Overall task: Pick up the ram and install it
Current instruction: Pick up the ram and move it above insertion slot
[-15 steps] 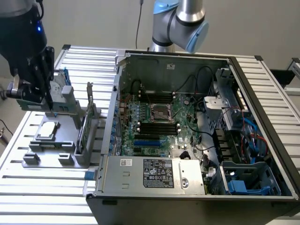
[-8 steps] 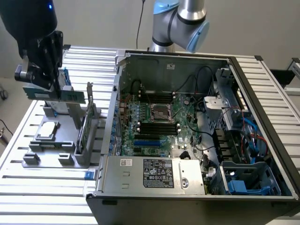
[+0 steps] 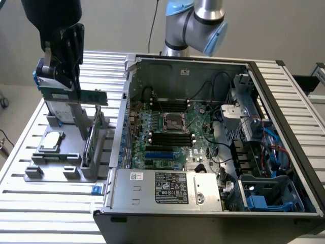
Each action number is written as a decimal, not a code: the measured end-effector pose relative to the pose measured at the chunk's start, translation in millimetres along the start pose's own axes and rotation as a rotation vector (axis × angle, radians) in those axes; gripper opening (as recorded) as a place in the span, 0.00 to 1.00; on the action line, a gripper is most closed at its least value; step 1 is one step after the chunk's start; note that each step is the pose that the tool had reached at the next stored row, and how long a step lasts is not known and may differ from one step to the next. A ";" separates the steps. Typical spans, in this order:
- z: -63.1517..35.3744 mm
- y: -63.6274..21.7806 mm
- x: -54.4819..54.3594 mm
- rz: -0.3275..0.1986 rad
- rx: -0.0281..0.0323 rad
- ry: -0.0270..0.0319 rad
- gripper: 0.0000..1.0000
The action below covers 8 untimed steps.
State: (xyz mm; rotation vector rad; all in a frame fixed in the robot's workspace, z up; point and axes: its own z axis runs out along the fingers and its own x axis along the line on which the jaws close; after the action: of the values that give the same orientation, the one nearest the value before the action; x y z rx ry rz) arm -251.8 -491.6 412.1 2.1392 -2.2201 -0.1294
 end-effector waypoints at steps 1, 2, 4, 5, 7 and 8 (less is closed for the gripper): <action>-1.2 -4.4 -0.4 0.000 0.0000 0.0000 0.14; -2.1 -8.8 -0.8 0.000 0.0000 0.0000 0.14; -3.8 -17.6 -1.5 0.000 -0.0001 0.0001 0.14; -4.5 -22.1 -1.9 0.000 -0.0001 0.0001 0.14; -5.6 -31.1 -2.6 0.000 -0.0001 0.0001 0.14; -6.0 -35.6 -3.0 0.000 -0.0001 0.0001 0.14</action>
State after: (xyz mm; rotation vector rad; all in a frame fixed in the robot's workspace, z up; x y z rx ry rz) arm -215.7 -490.0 414.7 2.1391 -2.2200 -0.1294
